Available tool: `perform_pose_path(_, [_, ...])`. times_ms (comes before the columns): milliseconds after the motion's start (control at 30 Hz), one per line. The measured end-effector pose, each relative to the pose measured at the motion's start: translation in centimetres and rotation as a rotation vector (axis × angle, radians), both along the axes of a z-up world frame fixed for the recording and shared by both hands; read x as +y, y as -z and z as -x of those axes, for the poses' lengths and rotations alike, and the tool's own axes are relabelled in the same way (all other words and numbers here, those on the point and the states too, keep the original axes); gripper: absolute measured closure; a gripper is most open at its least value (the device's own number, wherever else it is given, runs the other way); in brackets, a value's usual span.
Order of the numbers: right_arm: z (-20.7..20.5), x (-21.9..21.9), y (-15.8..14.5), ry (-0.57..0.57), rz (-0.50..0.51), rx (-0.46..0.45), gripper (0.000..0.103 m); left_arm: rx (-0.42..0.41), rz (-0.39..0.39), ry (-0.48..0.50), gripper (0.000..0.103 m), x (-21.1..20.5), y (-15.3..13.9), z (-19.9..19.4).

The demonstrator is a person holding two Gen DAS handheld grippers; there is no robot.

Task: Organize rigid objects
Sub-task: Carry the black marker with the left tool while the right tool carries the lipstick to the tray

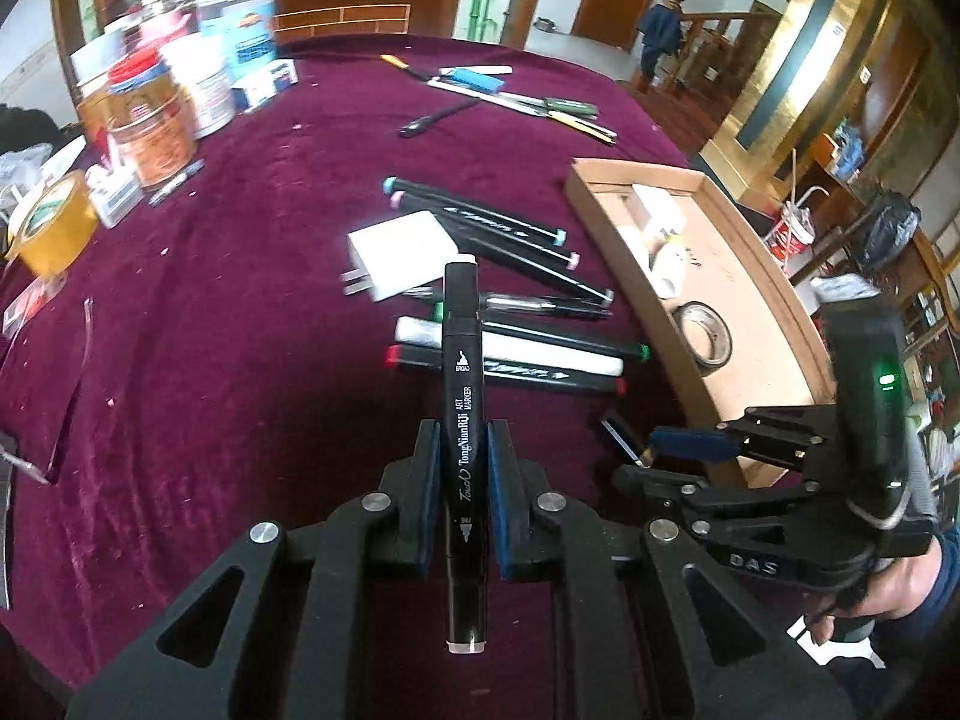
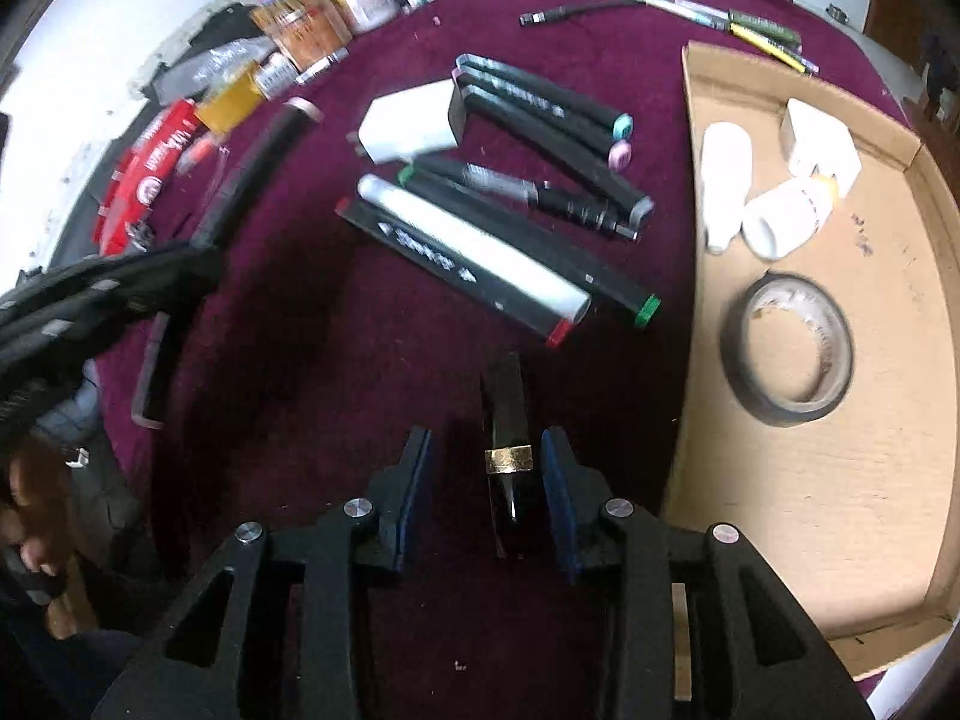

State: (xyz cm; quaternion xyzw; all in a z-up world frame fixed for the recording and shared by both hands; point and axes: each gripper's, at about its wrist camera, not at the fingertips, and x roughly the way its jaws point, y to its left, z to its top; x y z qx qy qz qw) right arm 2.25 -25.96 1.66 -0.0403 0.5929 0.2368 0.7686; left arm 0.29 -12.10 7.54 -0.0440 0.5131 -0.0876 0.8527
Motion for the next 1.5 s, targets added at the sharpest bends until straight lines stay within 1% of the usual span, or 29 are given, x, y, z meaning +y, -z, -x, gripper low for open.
perform_pose_path(33, [0.1,0.3,0.1,-0.007,0.032,-0.007,0.087,0.000,-0.001,-0.004,0.091,0.2,0.0,0.0])
perform_pose_path(100, [0.2,0.3,0.0,0.000,0.039,-0.017,0.087,0.002,-0.002,-0.007,0.091,0.6,0.1,0.0])
perform_pose_path(233, [0.2,-1.1,-1.0,0.049,-0.058,-0.008,0.087,0.000,-0.003,0.003,0.091,0.6,0.1,-0.1])
perform_pose_path(333, [0.5,-2.7,-2.8,0.081,-0.125,-0.039,0.087,-0.003,0.000,0.021,0.091,-0.1,-0.1,-0.4])
perform_pose_path(433, [0.8,-4.9,-4.3,0.130,-0.169,-0.069,0.087,-0.006,0.007,0.056,0.091,-1.5,-0.3,-0.7])
perform_pose_path(500, [0.8,-6.7,-5.2,0.165,-0.189,-0.079,0.087,-0.005,0.018,0.083,0.091,-2.7,-0.6,-1.1])
perform_pose_path(633, [0.3,-10.1,-6.3,0.241,-0.189,-0.096,0.087,-0.006,0.034,0.143,0.091,-5.7,-1.2,-2.0])
perform_pose_path(833, [-1.4,-15.6,-6.9,0.351,-0.185,-0.096,0.087,-0.007,0.066,0.225,0.091,-12.1,-2.4,-4.2])
perform_pose_path(900, [-2.4,-17.0,-7.0,0.375,-0.171,-0.092,0.087,0.001,0.083,0.244,0.091,-14.5,-2.5,-5.1])
perform_pose_path(1000, [-3.7,-19.0,-7.3,0.400,-0.181,-0.082,0.087,0.027,0.106,0.260,0.091,-17.7,-2.0,-6.7])
perform_pose_path(1133, [-6.2,-20.6,-6.7,0.408,-0.163,-0.073,0.087,0.061,0.133,0.248,0.091,-20.7,-0.7,-8.9])
perform_pose_path(1233, [-8.4,-21.3,-5.7,0.408,-0.153,-0.051,0.087,0.094,0.147,0.210,0.091,-22.2,0.7,-11.0])
perform_pose_path(1367, [-10.7,-21.4,-4.7,0.400,-0.139,-0.026,0.087,0.120,0.145,0.162,0.091,-22.8,2.1,-12.5])
perform_pose_path(1500, [-12.7,-21.3,-3.4,0.397,-0.135,-0.001,0.087,0.136,0.124,0.122,0.091,-23.0,3.4,-13.2])
